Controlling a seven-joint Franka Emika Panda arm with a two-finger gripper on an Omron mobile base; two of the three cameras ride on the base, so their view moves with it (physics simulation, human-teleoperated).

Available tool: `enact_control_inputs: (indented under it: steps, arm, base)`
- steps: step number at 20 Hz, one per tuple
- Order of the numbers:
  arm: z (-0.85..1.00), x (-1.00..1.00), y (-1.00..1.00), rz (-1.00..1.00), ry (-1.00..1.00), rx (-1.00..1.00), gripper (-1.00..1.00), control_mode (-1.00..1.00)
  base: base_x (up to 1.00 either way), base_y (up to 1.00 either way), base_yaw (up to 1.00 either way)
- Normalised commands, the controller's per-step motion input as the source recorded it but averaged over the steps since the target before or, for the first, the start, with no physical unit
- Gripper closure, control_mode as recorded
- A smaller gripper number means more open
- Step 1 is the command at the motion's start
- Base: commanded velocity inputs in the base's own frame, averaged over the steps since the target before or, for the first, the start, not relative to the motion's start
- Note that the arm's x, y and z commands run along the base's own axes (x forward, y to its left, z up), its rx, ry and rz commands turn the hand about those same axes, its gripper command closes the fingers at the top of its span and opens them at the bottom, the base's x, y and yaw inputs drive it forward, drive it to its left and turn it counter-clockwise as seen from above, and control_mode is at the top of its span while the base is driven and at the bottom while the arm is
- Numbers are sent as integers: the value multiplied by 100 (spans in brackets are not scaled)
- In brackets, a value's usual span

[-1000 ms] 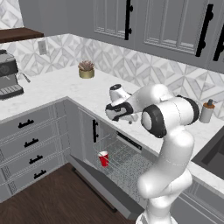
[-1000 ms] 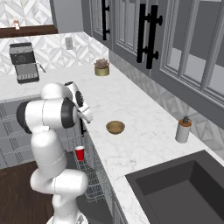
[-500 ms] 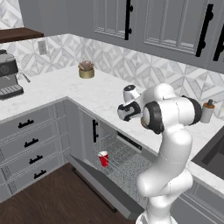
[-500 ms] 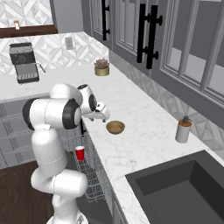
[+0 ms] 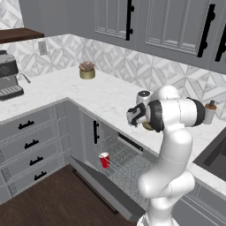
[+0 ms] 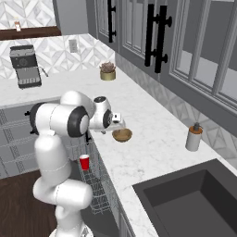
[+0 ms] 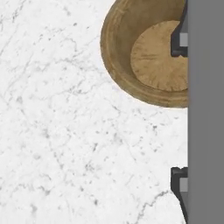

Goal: Pick up the cup and bowl from the counter, place them in the dishwasher, and close the dishwasher door.

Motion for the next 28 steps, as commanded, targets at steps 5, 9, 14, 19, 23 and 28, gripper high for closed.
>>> enact_control_inputs:
  steps: [5,9,14,19,23,28]
  arm:
    - [-14,28,-7,21,11,0,-100,-100]
    - [-18,41,-27,16,9,0,-100,-100]
    - [-27,16,-12,10,14,0,-100,-100]
    - [-22,-11,5,0,14,0,100,-100]
    - [0,-35,7,0,2,0,100,-100]
    - [6,-61,24,-1,-1,0,100,-100]
  base:
    - [0,0,0]
    - [0,0,0]
    - [0,0,0]
    - [0,0,0]
    - [0,0,0]
    - [0,0,0]
